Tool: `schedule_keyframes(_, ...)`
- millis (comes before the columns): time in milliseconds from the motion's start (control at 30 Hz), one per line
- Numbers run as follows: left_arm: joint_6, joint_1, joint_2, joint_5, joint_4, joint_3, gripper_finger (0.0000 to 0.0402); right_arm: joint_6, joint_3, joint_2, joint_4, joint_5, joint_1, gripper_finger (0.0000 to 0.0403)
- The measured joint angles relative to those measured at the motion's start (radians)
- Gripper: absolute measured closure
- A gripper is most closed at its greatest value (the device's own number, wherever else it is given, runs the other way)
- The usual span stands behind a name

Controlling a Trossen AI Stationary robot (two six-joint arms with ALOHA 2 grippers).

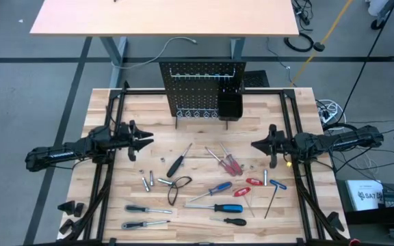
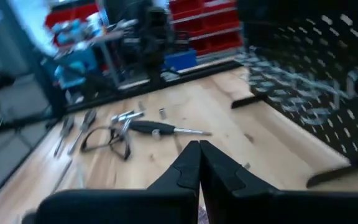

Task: Hang tools onto peg board
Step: Hang the bottom right black screwdriver on the peg board

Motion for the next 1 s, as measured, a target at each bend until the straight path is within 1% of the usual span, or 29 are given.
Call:
schedule_keyframes(100, -0.061, 0.0, 0.0, -0.003, 0.01, 0.0, 0.0258, 0.06, 0.0, 0.0, 0.001, 0.037, 0.0, 0.0403)
schedule_keyframes(200, -0.098, 0.0, 0.0, -0.003, 0.044, 0.0, 0.0258, 0.065, 0.0, 0.0, 0.002, 0.033, 0.0, 0.0403)
schedule_keyframes(267, -0.109, 0.0, 0.0, -0.003, 0.073, 0.0, 0.0258, 0.045, 0.0, 0.0, 0.011, 0.036, -0.001, 0.0403)
schedule_keyframes(300, -0.109, 0.0, 0.0, -0.004, 0.087, 0.0, 0.0258, 0.032, 0.0, 0.0, 0.027, 0.053, -0.001, 0.0403)
schedule_keyframes(400, -0.129, 0.0, 0.0, -0.009, 0.14, 0.0, 0.0258, 0.017, 0.0, 0.0, 0.098, 0.077, -0.001, 0.04)
schedule_keyframes(500, -0.135, 0.0, -0.001, -0.021, 0.184, 0.003, 0.0258, -0.023, 0.008, 0.0, 0.124, 0.055, 0.0, 0.0379)
schedule_keyframes(600, -0.132, 0.0, 0.001, -0.022, 0.173, 0.031, 0.0258, -0.043, 0.051, 0.008, 0.102, 0.042, 0.0, 0.0345)
schedule_keyframes(667, -0.128, -0.002, -0.001, -0.018, 0.147, 0.066, 0.0258, -0.051, 0.095, 0.025, 0.07, 0.008, 0.0, 0.0319)
schedule_keyframes(800, -0.103, -0.011, 0.031, -0.038, -0.045, 0.146, 0.026, -0.063, 0.227, 0.096, -0.066, -0.081, 0.0, 0.0274)
schedule_keyframes(867, -0.08, -0.02, 0.061, -0.038, -0.065, 0.188, 0.0261, -0.041, 0.302, 0.146, -0.164, -0.133, 0.001, 0.026)
schedule_keyframes(1000, -0.007, -0.05, 0.145, 0.016, -0.092, 0.292, 0.0261, 0.022, 0.45, 0.274, -0.328, -0.218, 0.005, 0.0251)
